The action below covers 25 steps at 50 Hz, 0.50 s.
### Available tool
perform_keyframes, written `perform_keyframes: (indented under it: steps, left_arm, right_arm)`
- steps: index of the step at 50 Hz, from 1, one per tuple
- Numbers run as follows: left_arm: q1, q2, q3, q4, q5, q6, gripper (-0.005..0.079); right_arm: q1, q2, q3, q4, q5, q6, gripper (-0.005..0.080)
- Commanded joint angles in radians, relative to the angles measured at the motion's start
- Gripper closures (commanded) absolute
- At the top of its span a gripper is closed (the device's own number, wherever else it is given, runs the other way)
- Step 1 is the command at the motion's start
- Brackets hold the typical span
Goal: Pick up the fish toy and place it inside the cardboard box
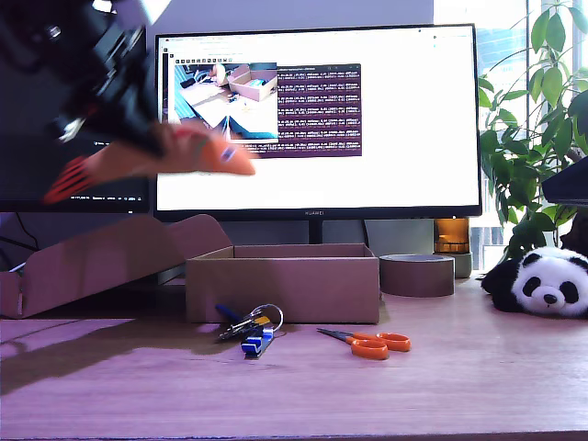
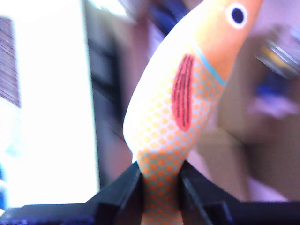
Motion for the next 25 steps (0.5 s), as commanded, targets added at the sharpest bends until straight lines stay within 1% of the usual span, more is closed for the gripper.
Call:
perform_keyframes:
  steps: [1, 12, 16, 20, 25]
  left_arm:
    - [-0.002, 0.009, 0.014, 0.069, 0.041, 0.008, 0.0697]
    - [-0.001, 0.093, 0.015, 0.261, 0.122, 0.012, 0.0706]
    - [-0.001, 0.131, 0.016, 0.332, 0.16, 0.037, 0.0705]
    - [-0.001, 0.171, 0.016, 0.406, 0.179, 0.058, 0.0705]
    - [-0.001, 0.225, 0.021, 0.486, 0.2, 0.059, 0.0704]
  right_arm:
    - [0.002, 0.002, -0.013, 0.004, 0.0, -0.005, 0.0765]
    - [0.002, 0.002, -0.013, 0.0, 0.0, -0.005, 0.0765]
    - [0.002, 0.002, -0.013, -0.005, 0.0, -0.005, 0.0765]
    - [0.002, 0.002, -0.013, -0.01, 0.0, -0.005, 0.0765]
    - [0.002, 0.002, -0.013, -0.011, 0.0, 0.002, 0.0765]
